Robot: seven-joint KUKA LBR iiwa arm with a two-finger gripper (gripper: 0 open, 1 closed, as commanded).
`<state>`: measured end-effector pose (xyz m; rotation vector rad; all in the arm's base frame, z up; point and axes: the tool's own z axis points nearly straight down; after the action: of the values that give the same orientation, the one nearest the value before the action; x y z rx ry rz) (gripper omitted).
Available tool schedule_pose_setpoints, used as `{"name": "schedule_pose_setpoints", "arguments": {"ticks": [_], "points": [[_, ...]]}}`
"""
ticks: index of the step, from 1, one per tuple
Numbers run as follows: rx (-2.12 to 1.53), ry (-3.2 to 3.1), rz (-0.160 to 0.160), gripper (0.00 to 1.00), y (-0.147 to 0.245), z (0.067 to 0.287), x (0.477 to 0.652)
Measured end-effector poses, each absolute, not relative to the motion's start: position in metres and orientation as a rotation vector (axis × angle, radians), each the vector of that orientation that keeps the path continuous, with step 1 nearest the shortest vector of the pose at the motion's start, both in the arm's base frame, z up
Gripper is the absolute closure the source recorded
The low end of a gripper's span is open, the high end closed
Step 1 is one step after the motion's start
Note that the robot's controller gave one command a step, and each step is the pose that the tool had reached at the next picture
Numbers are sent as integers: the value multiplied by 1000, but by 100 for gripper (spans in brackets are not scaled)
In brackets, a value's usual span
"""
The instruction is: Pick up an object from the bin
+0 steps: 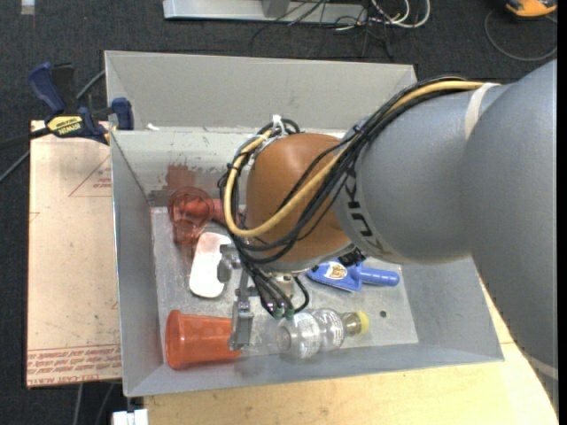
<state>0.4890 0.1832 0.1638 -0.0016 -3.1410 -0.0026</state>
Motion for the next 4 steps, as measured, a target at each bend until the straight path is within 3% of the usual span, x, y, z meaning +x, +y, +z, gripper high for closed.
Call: {"name": "schedule_pose_setpoints", "arguments": {"ticks": [1,2,3,4], "points": [[-2,-3141,-3,0,183,164,489],[441,-3118,-5,0,211,108,497],[552,-3093,-6,100,215,89,496],[551,-3093,-5,100,215,89,496]]}}
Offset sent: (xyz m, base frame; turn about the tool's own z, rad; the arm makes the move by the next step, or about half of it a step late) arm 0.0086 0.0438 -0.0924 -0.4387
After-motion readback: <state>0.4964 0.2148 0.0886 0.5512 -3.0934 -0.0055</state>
